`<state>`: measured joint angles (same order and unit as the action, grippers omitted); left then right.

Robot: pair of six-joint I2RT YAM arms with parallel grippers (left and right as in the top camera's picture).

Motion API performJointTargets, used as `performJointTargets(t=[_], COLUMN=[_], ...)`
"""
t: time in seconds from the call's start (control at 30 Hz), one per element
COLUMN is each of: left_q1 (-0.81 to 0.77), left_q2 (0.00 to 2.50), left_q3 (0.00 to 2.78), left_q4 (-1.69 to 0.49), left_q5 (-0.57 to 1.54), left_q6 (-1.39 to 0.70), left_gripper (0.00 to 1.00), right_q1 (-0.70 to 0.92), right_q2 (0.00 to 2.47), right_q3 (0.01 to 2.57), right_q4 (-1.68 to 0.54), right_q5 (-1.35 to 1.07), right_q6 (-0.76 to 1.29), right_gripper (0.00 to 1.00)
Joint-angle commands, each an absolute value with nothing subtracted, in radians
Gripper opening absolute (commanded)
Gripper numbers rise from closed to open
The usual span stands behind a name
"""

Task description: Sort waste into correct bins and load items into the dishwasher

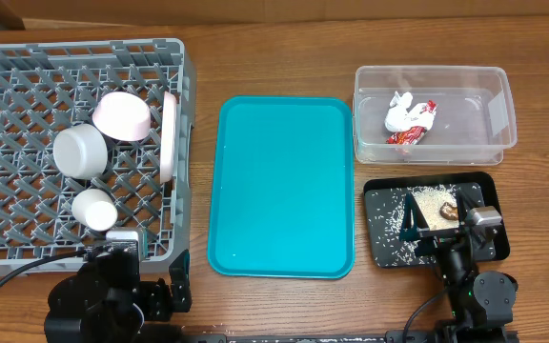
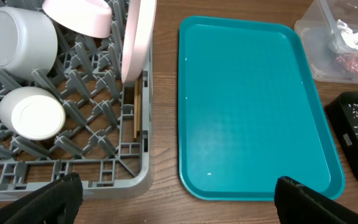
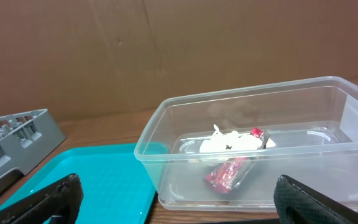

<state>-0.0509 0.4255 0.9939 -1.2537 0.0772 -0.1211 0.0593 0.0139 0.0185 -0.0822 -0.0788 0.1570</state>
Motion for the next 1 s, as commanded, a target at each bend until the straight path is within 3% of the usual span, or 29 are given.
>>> performJointTargets(t=[0.0,0.2,0.57,0.87,0.97], left_q1=[-0.055,-0.055,-0.055,-0.055,-0.056], left_q2=[0.421,0.394,0.009,0.004,0.004], left_q3=[0.991,0.981,0.340,0.002,0.005], left_q4=[-1.253,-1.246,-0.583,0.119,0.022], left_q5=[0.070,0.062,0.052,0.080,0.078], left_q6=[-0.104,-0.096,-0.154,-0.027,-0.029], left_gripper=[1.00,1.00,1.00,1.00,1.00], right_q1=[0.055,0.055,0.055,0.055,0.055], right_q2=[0.007,0.007,0.007,0.007,0.007], right_q3=[0.008,0.008,0.009,0.008,0.009], right_q4=[-0.077,-0.077,-0.077,-0.077,-0.077], right_q5=[-0.080,-0.080,-0.080,-0.080,-0.080], right_q6=[0.152,0.152,0.152,0.152,0.152], right_gripper=[1.00,1.00,1.00,1.00,1.00])
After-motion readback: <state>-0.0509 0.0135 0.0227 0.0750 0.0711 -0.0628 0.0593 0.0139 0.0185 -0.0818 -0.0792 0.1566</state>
